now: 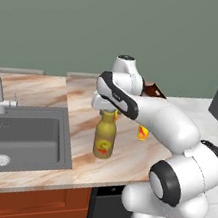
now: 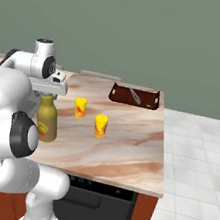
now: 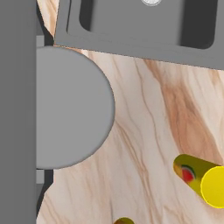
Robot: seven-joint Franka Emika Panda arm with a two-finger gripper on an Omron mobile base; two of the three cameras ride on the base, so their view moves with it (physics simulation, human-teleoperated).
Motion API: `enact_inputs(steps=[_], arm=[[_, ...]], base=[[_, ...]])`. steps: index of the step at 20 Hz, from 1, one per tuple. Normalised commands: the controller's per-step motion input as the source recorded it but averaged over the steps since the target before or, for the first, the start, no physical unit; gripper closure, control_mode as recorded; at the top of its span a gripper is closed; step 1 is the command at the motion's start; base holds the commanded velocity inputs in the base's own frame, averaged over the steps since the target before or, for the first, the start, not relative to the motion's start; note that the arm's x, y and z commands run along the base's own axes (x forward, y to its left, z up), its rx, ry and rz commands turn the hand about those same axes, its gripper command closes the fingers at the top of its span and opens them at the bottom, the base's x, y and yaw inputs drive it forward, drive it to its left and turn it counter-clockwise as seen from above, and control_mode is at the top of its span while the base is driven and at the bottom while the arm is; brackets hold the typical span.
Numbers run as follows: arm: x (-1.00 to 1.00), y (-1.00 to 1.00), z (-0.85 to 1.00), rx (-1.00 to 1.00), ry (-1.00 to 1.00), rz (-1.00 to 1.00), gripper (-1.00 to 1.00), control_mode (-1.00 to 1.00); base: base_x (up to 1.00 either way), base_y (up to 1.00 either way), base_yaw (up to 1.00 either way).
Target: Place the drinks on the dining counter in a tight cluster.
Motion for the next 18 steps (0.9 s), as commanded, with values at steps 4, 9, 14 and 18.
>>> enact_inputs(steps=[4, 9, 14, 18], arm=[[-0.09, -0.04, -0.21, 0.0, 0.0, 0.0, -1.0, -1.0], [-0.12, -0.1, -0.03, 0.0, 0.0, -0.02, -1.0, -1.0], [-0.12, -0.12, 0.03, 0.03, 0.0, -0.04, -1.0, -1.0], [-0.06, -0.06, 0.12, 0.03, 0.0, -0.06, -1.0, -1.0]], base=[[0.0, 0.0, 0.0], [0.0, 0.0, 0.0], [0.0, 0.0, 0.0], [0.0, 0.0, 0.0]])
